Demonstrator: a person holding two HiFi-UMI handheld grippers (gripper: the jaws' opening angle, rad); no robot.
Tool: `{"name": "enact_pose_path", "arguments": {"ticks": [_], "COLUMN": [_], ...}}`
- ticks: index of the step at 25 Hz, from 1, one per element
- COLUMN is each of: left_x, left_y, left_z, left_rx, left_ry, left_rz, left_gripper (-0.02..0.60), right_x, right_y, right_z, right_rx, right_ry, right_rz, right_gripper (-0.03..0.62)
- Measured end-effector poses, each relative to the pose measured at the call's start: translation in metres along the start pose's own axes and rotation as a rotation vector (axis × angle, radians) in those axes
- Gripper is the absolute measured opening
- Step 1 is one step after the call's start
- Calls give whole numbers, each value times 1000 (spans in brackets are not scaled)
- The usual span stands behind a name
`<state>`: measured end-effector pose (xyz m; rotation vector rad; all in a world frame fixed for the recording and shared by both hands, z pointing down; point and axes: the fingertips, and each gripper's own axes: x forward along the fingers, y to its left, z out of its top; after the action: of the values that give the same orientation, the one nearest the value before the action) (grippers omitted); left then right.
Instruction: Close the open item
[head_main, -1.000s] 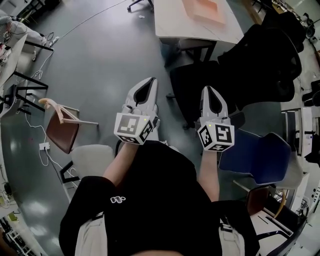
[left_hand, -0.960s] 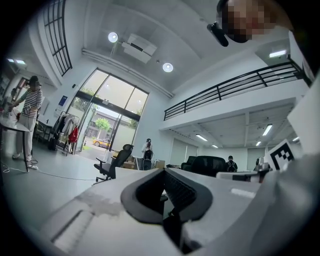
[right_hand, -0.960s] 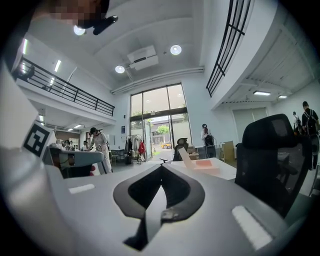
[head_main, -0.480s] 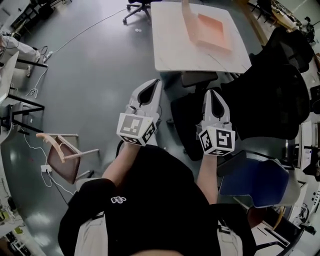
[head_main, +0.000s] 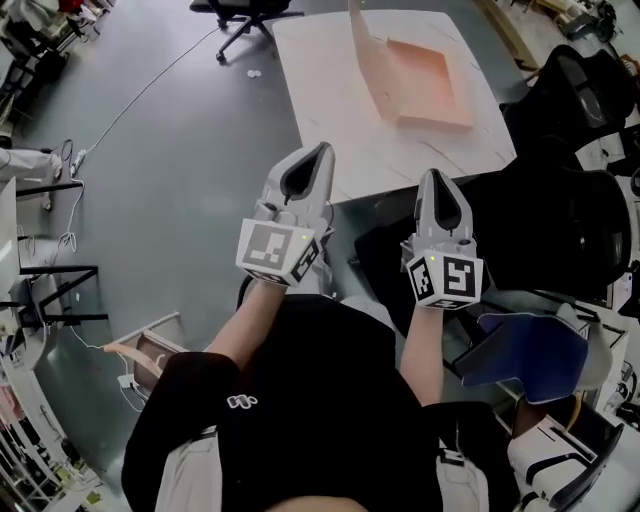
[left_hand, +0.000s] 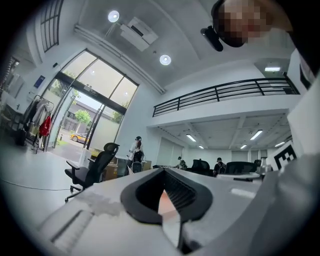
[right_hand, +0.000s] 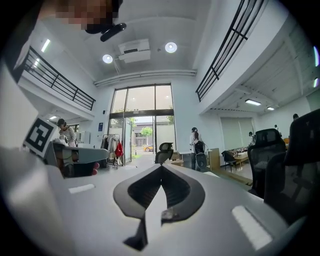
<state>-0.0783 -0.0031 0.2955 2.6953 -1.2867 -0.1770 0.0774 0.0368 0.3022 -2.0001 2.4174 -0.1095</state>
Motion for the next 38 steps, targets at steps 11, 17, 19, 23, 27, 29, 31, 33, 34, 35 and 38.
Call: {"name": "enact_pose_path", "arguments": {"ticks": [11, 17, 19, 23, 27, 29, 31, 33, 34, 35, 38], "left_x": [53, 79, 87, 109, 124, 130, 135, 139, 141, 143, 148], "left_y": [19, 21, 22, 26, 34, 40, 46, 53, 56, 60, 71], "left_z": [-18, -28, -30, -37, -53, -57, -62, -67, -70, -73, -80], "left_rx": [-73, -70, -77, -116, -135, -140, -145, -152, -154, -156, -157], "left_ry": [34, 60, 71, 86, 111, 121, 130, 141, 148, 154, 169], "left_rz": [-34, -33, -28, -13, 13, 28, 44, 62, 71, 80, 104], "left_gripper": [-3, -3, -3, -3, -3, -3, -3, -3, -3, -3, -3], "right_x": [42, 54, 61, 82, 102, 112, 123, 136, 143, 151, 173], "right_y": [-26, -41, -46, -49, -47, -49, -51, -53, -52, -51, -46], "right_z": [-10, -16, -14, -12, -27, -35, -45, -58, -65, -71, -90], "right_rx": [-20, -10, -13, -48, -65, -68, -79, -99, -112, -124, -150], "right_ry": [51, 58, 62, 77, 111, 135, 165, 198, 215, 231, 273], "right_rz": [-40, -15, -7, 26, 78, 101, 118, 141, 155, 171, 222], "right_gripper": [-9, -9, -8, 5, 45, 78, 95, 117, 126, 135, 161]}}
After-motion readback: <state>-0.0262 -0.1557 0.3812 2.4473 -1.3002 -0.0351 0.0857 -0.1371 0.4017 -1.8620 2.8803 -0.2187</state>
